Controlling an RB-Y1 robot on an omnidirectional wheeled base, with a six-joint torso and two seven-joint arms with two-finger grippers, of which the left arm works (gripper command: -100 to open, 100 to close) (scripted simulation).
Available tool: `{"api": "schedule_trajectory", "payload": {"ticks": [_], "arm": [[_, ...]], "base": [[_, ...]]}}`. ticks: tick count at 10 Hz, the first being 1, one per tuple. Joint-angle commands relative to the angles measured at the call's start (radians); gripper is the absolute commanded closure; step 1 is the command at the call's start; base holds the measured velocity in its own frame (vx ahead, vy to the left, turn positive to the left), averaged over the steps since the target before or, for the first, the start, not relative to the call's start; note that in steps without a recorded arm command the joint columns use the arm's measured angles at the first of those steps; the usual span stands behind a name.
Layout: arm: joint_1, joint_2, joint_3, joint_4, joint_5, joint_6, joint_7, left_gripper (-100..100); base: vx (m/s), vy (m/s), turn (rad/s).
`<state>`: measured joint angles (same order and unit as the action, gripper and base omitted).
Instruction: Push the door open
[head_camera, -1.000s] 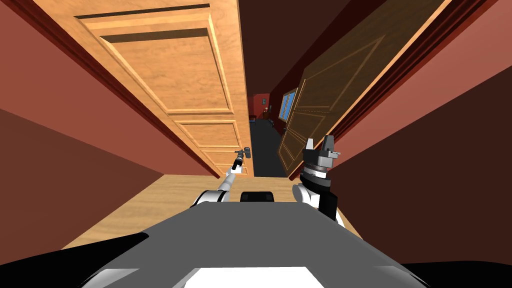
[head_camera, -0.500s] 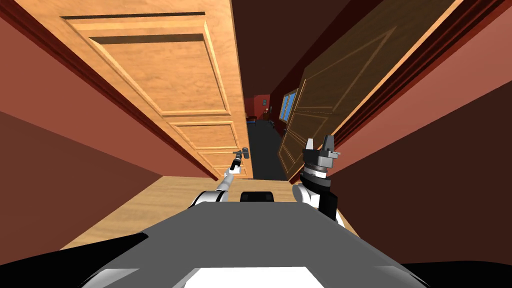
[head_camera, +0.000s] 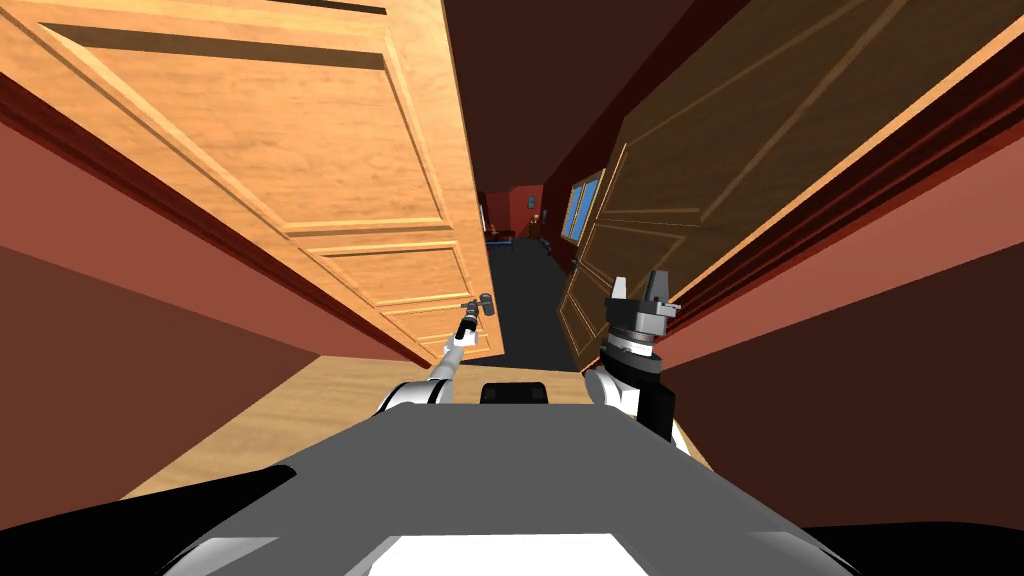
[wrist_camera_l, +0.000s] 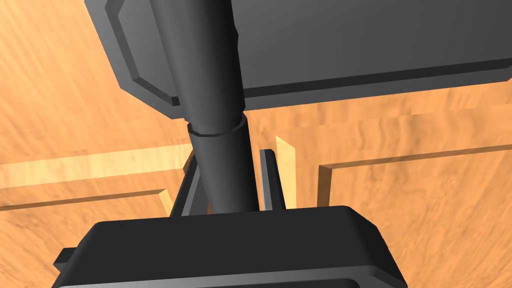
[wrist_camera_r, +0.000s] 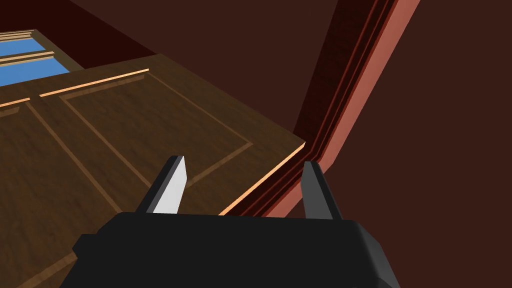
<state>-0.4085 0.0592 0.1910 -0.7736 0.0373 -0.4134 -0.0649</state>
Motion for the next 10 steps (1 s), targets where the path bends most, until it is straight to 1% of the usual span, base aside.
{"api": "schedule_trajectory", "payload": {"ticks": [1, 2, 3, 5, 8, 10], "arm": [[0.003, 0.018, 0.028, -0.005, 0.006, -0.006, -0.011, 100], [0.003, 0.018, 0.028, -0.010, 0.006, -0.006, -0.011, 100], [0.004, 0.025, 0.046, -0.006, 0.011, -0.005, -0.016, 100], [0.006, 0.032, 0.071, -0.007, 0.019, -0.003, -0.023, 100], [0.009, 0.038, 0.108, -0.009, 0.029, 0.000, -0.034, 100], [0.011, 0.040, 0.132, -0.010, 0.036, 0.002, -0.041, 100]], "base": [[0.196, -0.099, 0.062], [0.110, -0.064, 0.047], [0.116, -0.064, 0.046], [0.173, -0.088, 0.071], [0.196, -0.131, 0.092], [0.198, -0.104, 0.070]]}}
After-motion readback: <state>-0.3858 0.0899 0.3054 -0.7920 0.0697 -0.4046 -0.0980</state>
